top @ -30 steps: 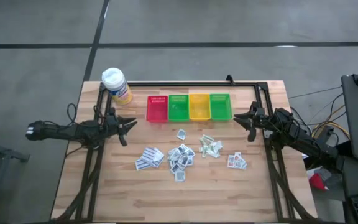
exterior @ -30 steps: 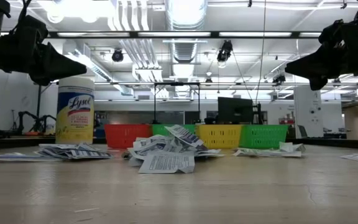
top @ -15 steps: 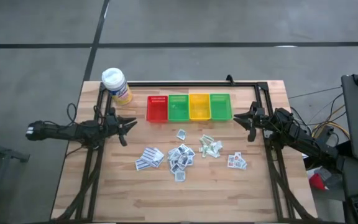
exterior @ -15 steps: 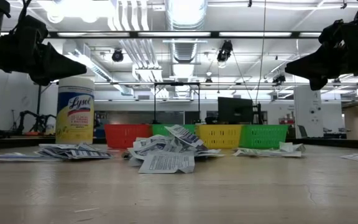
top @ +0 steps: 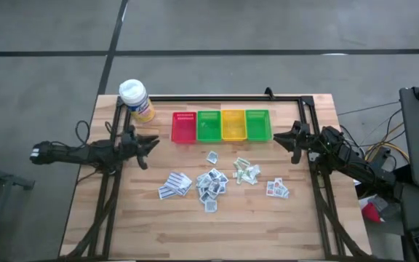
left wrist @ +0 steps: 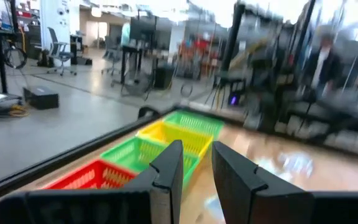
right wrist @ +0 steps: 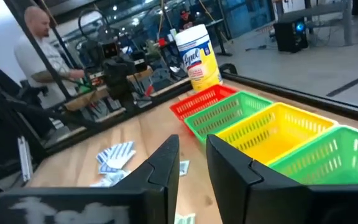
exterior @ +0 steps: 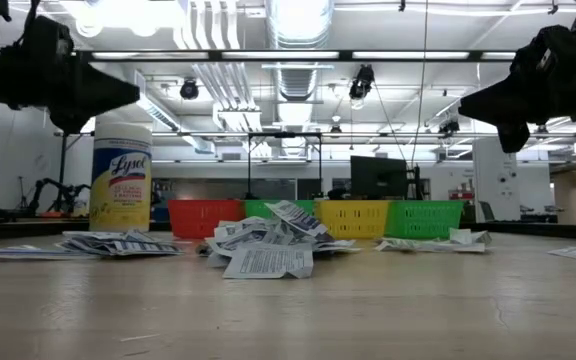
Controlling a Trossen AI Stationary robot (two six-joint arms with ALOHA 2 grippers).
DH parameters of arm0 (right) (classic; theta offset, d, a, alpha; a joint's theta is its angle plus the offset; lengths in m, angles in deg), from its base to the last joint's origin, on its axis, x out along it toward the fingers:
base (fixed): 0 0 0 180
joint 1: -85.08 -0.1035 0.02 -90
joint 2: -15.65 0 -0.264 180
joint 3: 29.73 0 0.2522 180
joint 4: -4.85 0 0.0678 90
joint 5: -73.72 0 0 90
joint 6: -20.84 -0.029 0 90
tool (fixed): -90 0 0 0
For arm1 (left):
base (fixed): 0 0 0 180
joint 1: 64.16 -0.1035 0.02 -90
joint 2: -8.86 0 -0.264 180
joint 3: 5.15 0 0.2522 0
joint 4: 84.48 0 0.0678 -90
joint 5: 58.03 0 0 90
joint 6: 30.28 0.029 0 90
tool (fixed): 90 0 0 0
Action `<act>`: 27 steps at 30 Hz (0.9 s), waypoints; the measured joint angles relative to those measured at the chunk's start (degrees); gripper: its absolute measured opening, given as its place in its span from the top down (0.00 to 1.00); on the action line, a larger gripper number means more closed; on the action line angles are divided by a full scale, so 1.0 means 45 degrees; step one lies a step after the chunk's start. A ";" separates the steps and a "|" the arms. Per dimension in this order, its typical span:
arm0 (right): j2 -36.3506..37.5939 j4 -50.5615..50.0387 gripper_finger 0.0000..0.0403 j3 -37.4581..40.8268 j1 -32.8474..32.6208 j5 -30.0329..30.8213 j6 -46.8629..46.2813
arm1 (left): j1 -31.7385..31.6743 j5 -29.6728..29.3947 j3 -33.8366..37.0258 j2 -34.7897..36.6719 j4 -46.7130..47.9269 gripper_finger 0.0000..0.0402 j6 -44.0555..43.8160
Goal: Pick & Place First Aid Supplies
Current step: Put the ointment pack into the red bin
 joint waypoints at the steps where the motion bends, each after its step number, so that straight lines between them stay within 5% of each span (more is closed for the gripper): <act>1: 0.0001 0.0062 0.82 -0.0005 0.0000 0.0000 0.0000 | 0.0000 0.0000 0.0000 0.0000 -0.0313 0.79 -0.0365; 15: 0.0003 0.4754 0.81 -0.0005 0.0000 -0.0010 -0.0098 | 0.0000 -0.0014 -0.0029 0.0005 -0.2334 0.79 -0.0911; 27: -0.0751 0.4247 0.84 -0.0854 0.0000 -0.0058 -0.0490 | 0.0002 -0.0014 -0.0044 0.0005 -0.2326 0.79 -0.0203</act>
